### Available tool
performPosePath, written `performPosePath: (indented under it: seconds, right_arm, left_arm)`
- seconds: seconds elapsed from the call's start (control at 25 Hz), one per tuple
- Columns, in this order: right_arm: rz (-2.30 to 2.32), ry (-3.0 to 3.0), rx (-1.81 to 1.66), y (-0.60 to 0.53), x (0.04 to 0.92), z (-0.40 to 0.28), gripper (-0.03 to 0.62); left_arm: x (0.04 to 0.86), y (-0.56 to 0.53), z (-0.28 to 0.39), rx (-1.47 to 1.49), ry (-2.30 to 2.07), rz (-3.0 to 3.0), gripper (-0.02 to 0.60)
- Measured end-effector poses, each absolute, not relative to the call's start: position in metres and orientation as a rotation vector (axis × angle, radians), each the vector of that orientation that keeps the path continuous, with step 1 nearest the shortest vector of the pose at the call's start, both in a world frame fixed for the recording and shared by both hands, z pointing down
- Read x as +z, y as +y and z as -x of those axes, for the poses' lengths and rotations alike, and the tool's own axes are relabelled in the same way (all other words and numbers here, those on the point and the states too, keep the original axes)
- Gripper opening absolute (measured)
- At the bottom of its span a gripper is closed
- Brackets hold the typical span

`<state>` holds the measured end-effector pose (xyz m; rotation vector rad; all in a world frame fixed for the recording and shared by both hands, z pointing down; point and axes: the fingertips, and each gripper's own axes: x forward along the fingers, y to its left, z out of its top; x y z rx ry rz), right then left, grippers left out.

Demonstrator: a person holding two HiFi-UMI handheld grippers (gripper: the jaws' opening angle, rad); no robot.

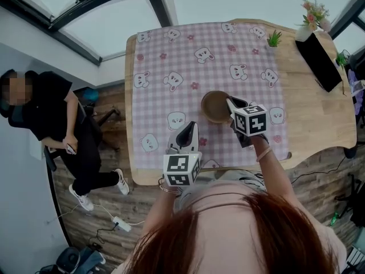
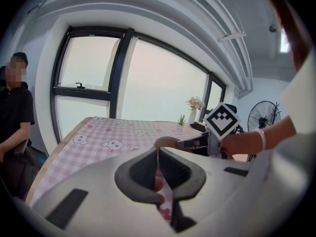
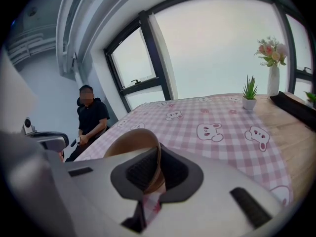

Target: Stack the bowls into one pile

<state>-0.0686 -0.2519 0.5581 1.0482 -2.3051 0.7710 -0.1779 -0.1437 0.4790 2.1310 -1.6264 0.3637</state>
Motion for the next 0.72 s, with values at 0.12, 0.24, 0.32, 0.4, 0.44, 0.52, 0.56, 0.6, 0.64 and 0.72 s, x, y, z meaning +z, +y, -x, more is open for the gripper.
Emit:
performPosePath:
  seconds: [0.12,0.24,0.32,0.4,0.44,0.52,0.56,0.6,0.64,0.72]
  right_arm:
    - [-1.052,-2.301,0.807,-0.255,0.563,0.071,0.018]
    - [-1.046,-2.293,0.821,-0.256,0.568,0.073,0.021]
    - [-1.041,-2.286,0.809,-0.255,0.57,0.074,0.025]
    - [-1.042,-2.282,0.799,-0.256,0.572,0.076,0.026]
    - [-1.045,-2.28,0.798,-0.256,0.573,0.076,0.026]
    - [-1.052,-2.271,0.793,-0.257,0.575,0.075,0.026]
    - [-1.053,-2.265,0.786,-0.257,0.576,0.074,0.029]
    - [-1.052,-2.262,0.778,-0.257,0.576,0.074,0.032]
    - [-1.051,-2.26,0.769,-0.256,0.576,0.073,0.041]
    - [-1.053,-2.257,0.742,-0.257,0.575,0.072,0.041]
  left_arm:
    - [0.482,-0.143,0.181,0.368,-1.635,-2.113,0.015]
    - [0.484,-0.142,0.182,0.369,-1.644,-2.096,0.015]
    - [0.485,-0.142,0.183,0.368,-1.65,-2.089,0.015]
    - [0.485,-0.142,0.185,0.366,-1.654,-2.086,0.015]
    - [0.485,-0.142,0.186,0.366,-1.656,-2.086,0.015]
    - [0.485,-0.142,0.188,0.367,-1.66,-2.084,0.015]
    - [0.485,-0.142,0.189,0.367,-1.663,-2.079,0.015]
    - [0.485,-0.141,0.19,0.367,-1.666,-2.075,0.015]
    - [0.485,-0.14,0.19,0.367,-1.668,-2.072,0.015]
    - [0.484,-0.14,0.191,0.366,-1.671,-2.075,0.015]
